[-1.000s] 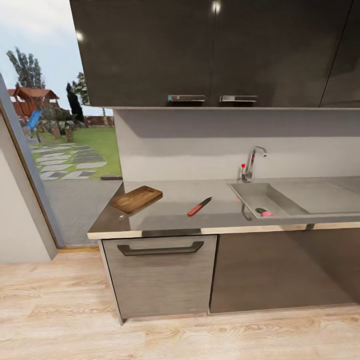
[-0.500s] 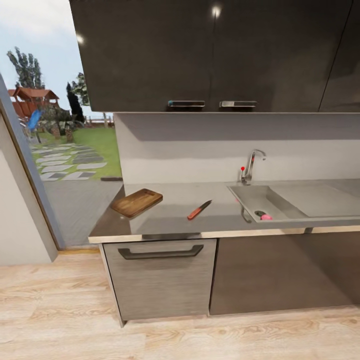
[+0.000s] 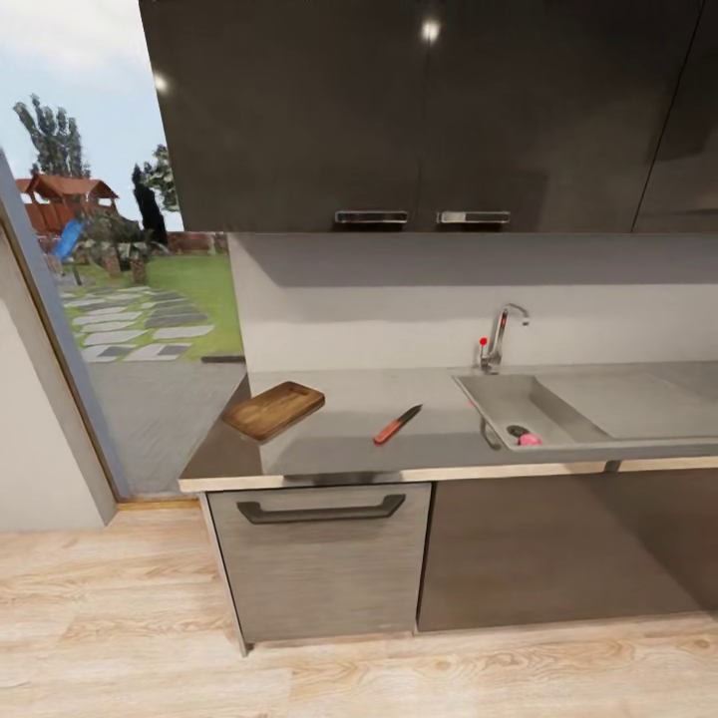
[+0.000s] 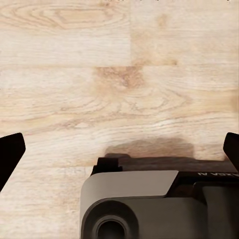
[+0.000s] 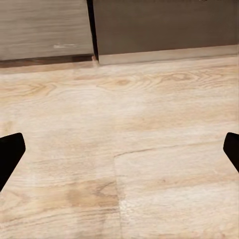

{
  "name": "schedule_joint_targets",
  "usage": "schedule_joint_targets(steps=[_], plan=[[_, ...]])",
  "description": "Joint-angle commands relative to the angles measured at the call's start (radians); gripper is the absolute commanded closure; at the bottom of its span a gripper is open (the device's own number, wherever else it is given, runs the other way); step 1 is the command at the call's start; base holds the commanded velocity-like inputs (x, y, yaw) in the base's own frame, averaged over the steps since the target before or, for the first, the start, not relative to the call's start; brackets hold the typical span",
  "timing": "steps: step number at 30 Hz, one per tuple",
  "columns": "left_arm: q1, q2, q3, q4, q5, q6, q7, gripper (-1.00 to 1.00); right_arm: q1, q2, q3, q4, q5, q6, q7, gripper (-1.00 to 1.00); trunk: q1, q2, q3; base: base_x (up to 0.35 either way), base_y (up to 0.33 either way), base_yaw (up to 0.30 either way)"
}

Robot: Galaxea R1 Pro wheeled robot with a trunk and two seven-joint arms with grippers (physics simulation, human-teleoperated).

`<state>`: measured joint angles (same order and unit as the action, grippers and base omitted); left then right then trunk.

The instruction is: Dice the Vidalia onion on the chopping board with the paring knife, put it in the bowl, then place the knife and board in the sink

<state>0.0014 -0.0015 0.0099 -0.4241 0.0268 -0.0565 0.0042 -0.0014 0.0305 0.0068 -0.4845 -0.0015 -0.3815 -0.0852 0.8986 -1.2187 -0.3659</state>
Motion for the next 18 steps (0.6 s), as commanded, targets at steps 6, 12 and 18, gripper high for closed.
schedule_joint_targets(steps=[6, 12, 18], plan=[[0.000, 0.000, 0.001, -0.001, 0.004, -0.002, 0.000, -1.00, 0.000, 0.000, 0.001, 0.000, 0.000, -0.002, -0.004, -1.00, -0.023, 0.042, 0.018, 0.000, 0.000, 0.000], [0.000, 0.000, 0.001, -0.001, 0.004, -0.002, 0.000, -1.00, 0.000, 0.000, 0.001, 0.000, 0.000, -0.002, -0.004, -1.00, -0.046, 0.084, 0.037, 0.000, 0.000, 0.000], [0.000, 0.000, 0.001, -0.001, 0.004, -0.002, 0.000, -1.00, 0.000, 0.000, 0.001, 0.000, 0.000, -0.002, -0.004, -1.00, -0.069, 0.126, 0.056, 0.000, 0.000, 0.000]])
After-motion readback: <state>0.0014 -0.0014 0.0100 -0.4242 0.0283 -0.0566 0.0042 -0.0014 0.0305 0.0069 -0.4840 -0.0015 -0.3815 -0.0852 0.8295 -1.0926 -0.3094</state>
